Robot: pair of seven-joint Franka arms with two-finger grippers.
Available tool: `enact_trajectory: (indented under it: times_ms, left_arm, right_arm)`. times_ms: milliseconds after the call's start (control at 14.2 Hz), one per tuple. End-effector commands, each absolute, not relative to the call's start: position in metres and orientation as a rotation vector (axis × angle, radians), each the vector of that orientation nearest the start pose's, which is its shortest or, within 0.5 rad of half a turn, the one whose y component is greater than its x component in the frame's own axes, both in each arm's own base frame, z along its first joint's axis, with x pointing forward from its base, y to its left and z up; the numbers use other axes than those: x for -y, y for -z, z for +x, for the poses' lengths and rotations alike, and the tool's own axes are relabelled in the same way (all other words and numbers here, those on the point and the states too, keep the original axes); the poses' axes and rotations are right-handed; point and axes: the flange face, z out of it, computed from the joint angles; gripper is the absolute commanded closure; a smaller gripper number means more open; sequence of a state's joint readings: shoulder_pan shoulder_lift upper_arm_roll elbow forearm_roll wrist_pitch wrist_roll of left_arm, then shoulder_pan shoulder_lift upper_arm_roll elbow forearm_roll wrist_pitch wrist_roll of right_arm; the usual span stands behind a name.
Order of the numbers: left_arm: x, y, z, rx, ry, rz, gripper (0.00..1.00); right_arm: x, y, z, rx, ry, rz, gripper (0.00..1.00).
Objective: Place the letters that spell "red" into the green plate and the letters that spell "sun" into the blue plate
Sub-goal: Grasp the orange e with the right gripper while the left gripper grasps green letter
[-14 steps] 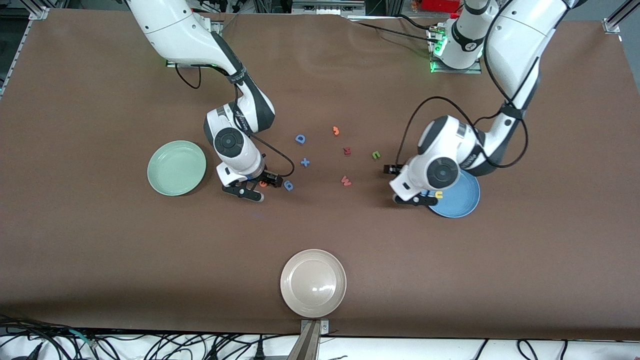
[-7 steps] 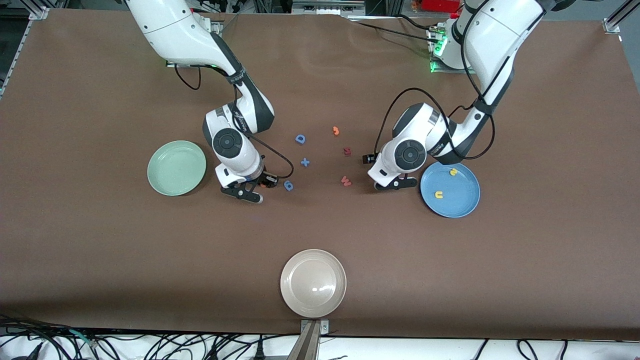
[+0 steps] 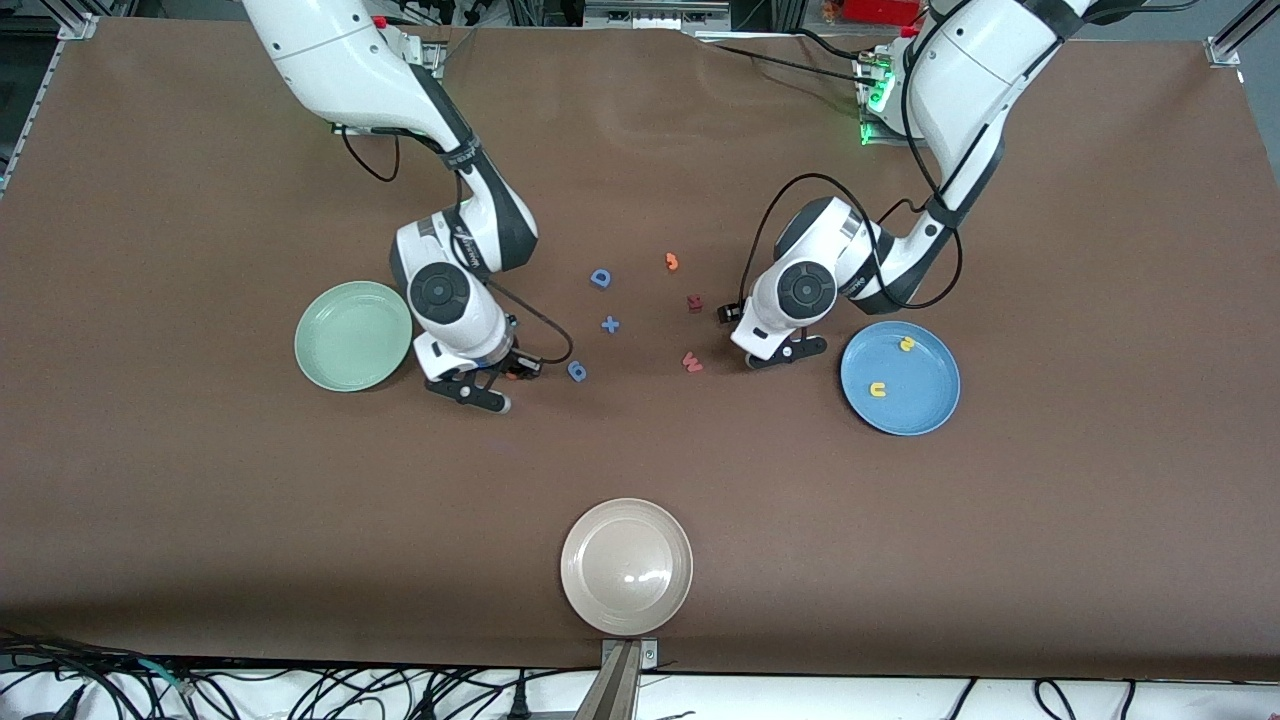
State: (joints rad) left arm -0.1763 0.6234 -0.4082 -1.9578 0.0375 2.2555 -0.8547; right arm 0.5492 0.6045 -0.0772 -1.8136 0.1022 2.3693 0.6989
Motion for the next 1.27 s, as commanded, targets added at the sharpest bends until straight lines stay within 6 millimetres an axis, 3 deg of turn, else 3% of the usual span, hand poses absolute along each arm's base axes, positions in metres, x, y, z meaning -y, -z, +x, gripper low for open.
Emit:
enact_trajectory:
  times_ms: [0,141,353,494,635,847,988,1200]
  left_arm:
    - [0.322,-0.163,0.486,0.452,-0.498,-3.041,0.15]
    - [0.324,-0.158,0.486,0.471,-0.494,-3.044,0.20]
    - [0.323,-0.159,0.486,0.492,-0.491,-3.040,0.39]
    - [0.323,-0.159,0.486,0.492,-0.491,-3.040,0.59]
    - [0.323,-0.160,0.487,0.496,-0.490,-3.040,0.64]
    - [0.323,-0.160,0.487,0.495,-0.487,-3.041,0.65]
    - [0.323,-0.164,0.489,0.494,-0.483,-3.041,0.75]
    - [0.322,-0.171,0.493,0.496,-0.470,-3.046,0.88]
  right_arm:
    - [-0.257,-0.260,0.580,-0.359,-0.194,-3.162,0.96]
    - [-0.222,-0.288,0.580,-0.294,-0.303,-3.191,0.96]
    - [-0.161,-0.320,0.578,-0.235,-0.451,-3.198,0.96]
    - [-0.107,-0.327,0.579,-0.130,-0.490,-3.182,0.95]
    - [-0.059,-0.318,0.577,-0.043,-0.509,-3.164,0.95]
    - [-0.017,-0.265,0.556,0.017,-0.414,-3.176,0.95]
    - [-0.003,-0.233,0.543,0.037,-0.345,-3.197,0.95]
    - [0.002,-0.208,0.536,0.017,-0.387,-3.166,0.95]
